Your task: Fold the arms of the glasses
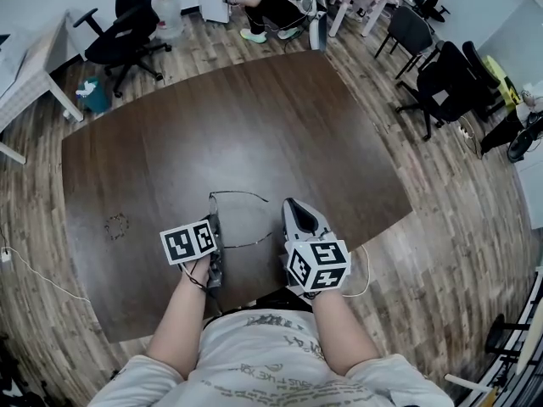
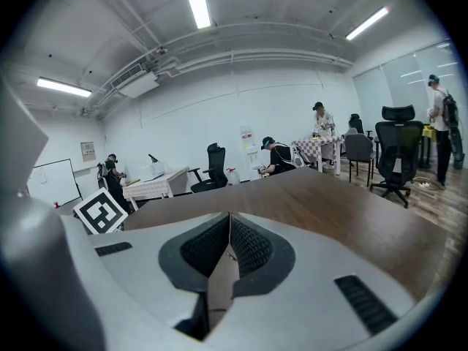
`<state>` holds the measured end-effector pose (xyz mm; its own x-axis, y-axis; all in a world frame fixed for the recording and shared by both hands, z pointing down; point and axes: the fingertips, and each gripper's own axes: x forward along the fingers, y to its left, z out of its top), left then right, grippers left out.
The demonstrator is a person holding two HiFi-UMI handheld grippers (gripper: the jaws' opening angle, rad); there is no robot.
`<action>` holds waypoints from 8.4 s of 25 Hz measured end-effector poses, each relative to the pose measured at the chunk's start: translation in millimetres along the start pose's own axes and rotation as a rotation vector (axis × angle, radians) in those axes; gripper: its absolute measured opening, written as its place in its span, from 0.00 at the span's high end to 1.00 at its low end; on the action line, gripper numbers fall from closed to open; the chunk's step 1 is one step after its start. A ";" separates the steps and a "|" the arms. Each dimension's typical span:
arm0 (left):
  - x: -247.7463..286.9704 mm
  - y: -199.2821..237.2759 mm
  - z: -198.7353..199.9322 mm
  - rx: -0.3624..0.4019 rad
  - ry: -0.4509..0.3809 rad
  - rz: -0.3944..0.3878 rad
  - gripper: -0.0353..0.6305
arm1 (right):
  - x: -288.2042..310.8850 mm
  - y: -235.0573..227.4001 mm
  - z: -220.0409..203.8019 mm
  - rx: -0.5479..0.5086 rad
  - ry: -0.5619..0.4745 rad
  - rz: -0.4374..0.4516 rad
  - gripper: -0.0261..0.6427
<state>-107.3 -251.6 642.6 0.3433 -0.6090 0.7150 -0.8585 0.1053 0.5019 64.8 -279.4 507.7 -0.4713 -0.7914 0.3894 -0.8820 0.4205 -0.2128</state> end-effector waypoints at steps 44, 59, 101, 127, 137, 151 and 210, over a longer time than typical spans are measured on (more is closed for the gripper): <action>-64.8 -89.8 35.4 -0.075 -0.298 -0.427 0.88 | -40.8 59.4 -9.3 0.206 -0.074 0.282 0.92; -66.3 -122.0 21.9 0.055 -0.260 -0.457 0.88 | -44.1 56.0 -1.0 0.205 -0.091 0.279 0.92; -77.7 -128.7 12.9 0.239 -0.255 -0.428 0.88 | -51.0 77.9 -0.9 0.162 -0.105 0.350 0.93; -85.6 -154.6 4.0 0.744 -0.369 -0.242 0.88 | -91.8 1.3 8.7 -0.521 0.271 0.438 0.83; -89.2 -158.0 3.0 0.849 -0.390 -0.207 0.88 | -88.7 12.2 -2.6 -0.550 0.386 0.560 0.85; -94.0 -157.2 7.8 0.884 -0.405 -0.202 0.88 | -78.8 17.2 -20.7 -0.581 0.481 0.604 0.90; -98.7 -146.0 12.0 0.685 -0.410 -0.236 0.88 | -41.5 101.5 -49.0 -0.057 0.172 0.613 0.93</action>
<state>-20.5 -216.3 493.0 0.4914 -0.8069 0.3277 -0.8685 -0.4823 0.1149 -5.3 -182.1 513.9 -0.8800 -0.3191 0.3517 -0.4488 0.8010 -0.3963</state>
